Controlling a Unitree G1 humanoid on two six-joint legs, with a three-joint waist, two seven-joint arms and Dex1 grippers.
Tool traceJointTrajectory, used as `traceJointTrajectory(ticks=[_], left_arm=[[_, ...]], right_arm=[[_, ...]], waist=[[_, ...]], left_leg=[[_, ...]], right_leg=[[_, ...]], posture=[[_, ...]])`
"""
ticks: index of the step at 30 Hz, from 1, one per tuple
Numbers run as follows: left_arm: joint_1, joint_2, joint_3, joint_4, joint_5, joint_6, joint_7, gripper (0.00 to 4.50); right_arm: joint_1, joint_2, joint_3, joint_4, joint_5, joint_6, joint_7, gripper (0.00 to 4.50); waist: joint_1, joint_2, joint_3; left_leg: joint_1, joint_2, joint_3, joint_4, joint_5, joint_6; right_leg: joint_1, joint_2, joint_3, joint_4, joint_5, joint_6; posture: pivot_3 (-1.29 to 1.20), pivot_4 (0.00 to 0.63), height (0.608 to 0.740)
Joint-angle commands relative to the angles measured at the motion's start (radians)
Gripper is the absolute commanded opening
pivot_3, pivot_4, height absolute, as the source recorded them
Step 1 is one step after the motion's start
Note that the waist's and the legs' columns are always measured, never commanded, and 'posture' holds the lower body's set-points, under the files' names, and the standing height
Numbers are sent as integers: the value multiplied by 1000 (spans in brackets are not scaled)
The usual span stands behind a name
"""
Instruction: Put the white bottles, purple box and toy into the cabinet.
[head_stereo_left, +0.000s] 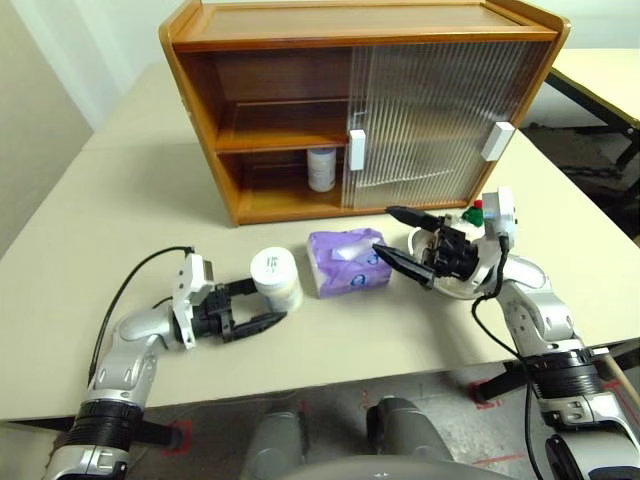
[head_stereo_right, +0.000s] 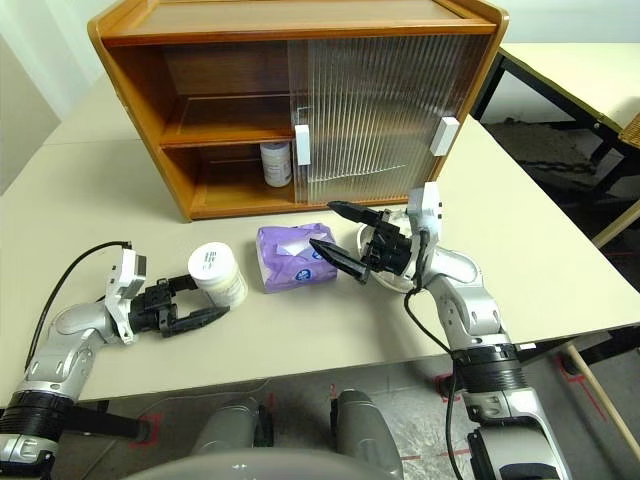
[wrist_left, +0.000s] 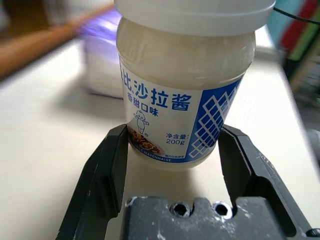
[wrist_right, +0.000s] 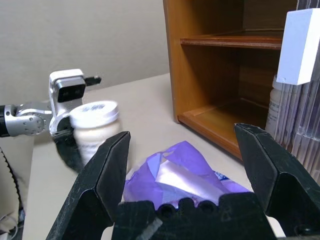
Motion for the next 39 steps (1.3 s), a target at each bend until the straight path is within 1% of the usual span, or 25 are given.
traceJointTrajectory(ticks=[1, 8, 13, 19, 23, 26, 32, 36, 39], left_arm=[[-53, -30, 27, -27, 45, 18, 150, 3016], [-154, -86, 30, -20, 122, 76, 407, 3016], [-229, -139, 22, 8, 171, 125, 560, 3016], [-302, -207, -12, 68, 236, 112, 663, 3016], [-340, -251, -11, 125, 278, 115, 756, 3016], [-361, -271, -6, 164, 294, 114, 794, 3016], [-454, -348, 38, 312, 279, 101, 904, 3016], [-511, -358, 38, 400, 298, 79, 934, 3016], [-582, -369, 25, 512, 322, 43, 957, 3016]], right_arm=[[9, 14, -7, 1, -38, -47, -45, 4500], [15, 49, -3, 1, -86, -93, -136, 4500], [16, 69, 11, -4, -108, -108, -171, 4500], [30, 96, 29, -25, -103, -104, -185, 4500], [37, 106, 41, -38, -95, -97, -181, 4500], [37, 108, 43, -41, -96, -98, -187, 4500], [32, 114, 51, -44, -86, -88, -181, 4500], [34, 118, 57, -51, -83, -79, -180, 4500], [35, 122, 62, -56, -82, -74, -180, 4500]], waist=[[3, 0, 0], [4, -1, 0], [2, -2, 0], [3, -2, 0], [2, -2, 0], [1, -2, 0], [4, -4, 0], [3, -5, 0], [5, -6, 1]], left_leg=[[0, 0, 0, 0, 0, 0], [-1, -1, -1, 0, -1, -2], [-1, -1, -1, 0, -1, -2], [-1, -1, -1, 0, -1, -1], [-1, -1, -1, 0, 0, 0], [-1, -1, -1, 0, 0, 0], [-2, -1, -2, 1, 0, 0], [-3, -2, -2, 1, 0, 0], [-3, -2, -3, 1, 0, 0]], right_leg=[[0, 0, -1, 0, 0, 0], [0, 1, -1, 0, 1, -1], [0, 3, -1, 0, 2, 0], [0, 4, -1, 0, 3, 0], [0, 4, -1, 0, 4, 0], [0, 5, 0, 0, 4, 0], [0, 5, -1, 0, 4, 1], [0, 5, -1, -1, 5, 1], [-1, 6, -1, -1, 5, 2]], posture=[[76, 0, 740], [72, 0, 740], [72, 0, 740], [70, 0, 740], [68, 0, 740], [70, 0, 740], [74, 0, 740], [80, 0, 740], [79, 0, 740]])
